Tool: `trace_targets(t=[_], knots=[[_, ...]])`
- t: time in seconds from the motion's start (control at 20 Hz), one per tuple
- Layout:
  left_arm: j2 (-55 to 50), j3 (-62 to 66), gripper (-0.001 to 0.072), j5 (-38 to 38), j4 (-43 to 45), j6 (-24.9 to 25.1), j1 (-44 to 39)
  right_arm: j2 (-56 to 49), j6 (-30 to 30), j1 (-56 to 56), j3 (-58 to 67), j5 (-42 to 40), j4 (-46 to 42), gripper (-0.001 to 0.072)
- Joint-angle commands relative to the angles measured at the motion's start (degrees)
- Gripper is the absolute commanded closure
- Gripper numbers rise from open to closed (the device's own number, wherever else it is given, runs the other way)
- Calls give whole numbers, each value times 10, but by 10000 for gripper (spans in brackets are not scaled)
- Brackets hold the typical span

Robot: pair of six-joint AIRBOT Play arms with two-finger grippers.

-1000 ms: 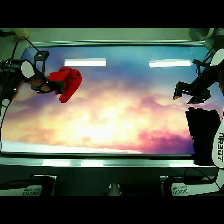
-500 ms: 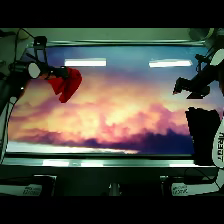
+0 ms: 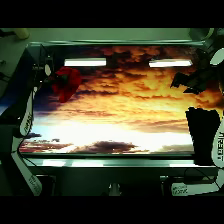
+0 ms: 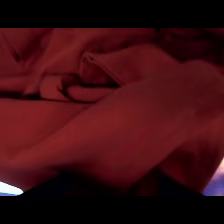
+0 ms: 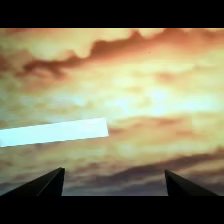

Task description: Fold the shirts.

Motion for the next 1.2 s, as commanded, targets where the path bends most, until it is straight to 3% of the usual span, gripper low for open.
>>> trace_targets(t=[0.0,0.05,0.1,0.25,0.4,0.55,0.7,0.85,1.05,1.15], knots=[[-29,7,368,14,4,-20,7,0,-2,0,1,5,30,40],[-21,7,653,14,4,-29,8,0,-2,0,1,7,33,40],[-5,7,679,21,4,-29,8,0,-9,0,1,8,34,40],[86,7,680,64,3,-26,-3,0,-76,0,1,-8,34,40],[238,7,680,116,1,-12,-54,4,-79,0,6,-34,33,42],[403,6,680,162,-3,9,-157,54,-79,0,23,-28,31,41],[505,1,680,160,-3,10,-269,161,-79,0,35,-59,-3,40],[539,-44,680,119,-3,9,-344,272,-52,0,35,-53,-52,40],[529,-196,680,61,3,-5,-371,349,-38,0,35,21,-70,41],[522,-310,680,60,35,-48,-370,345,-33,0,16,70,-63,42]])
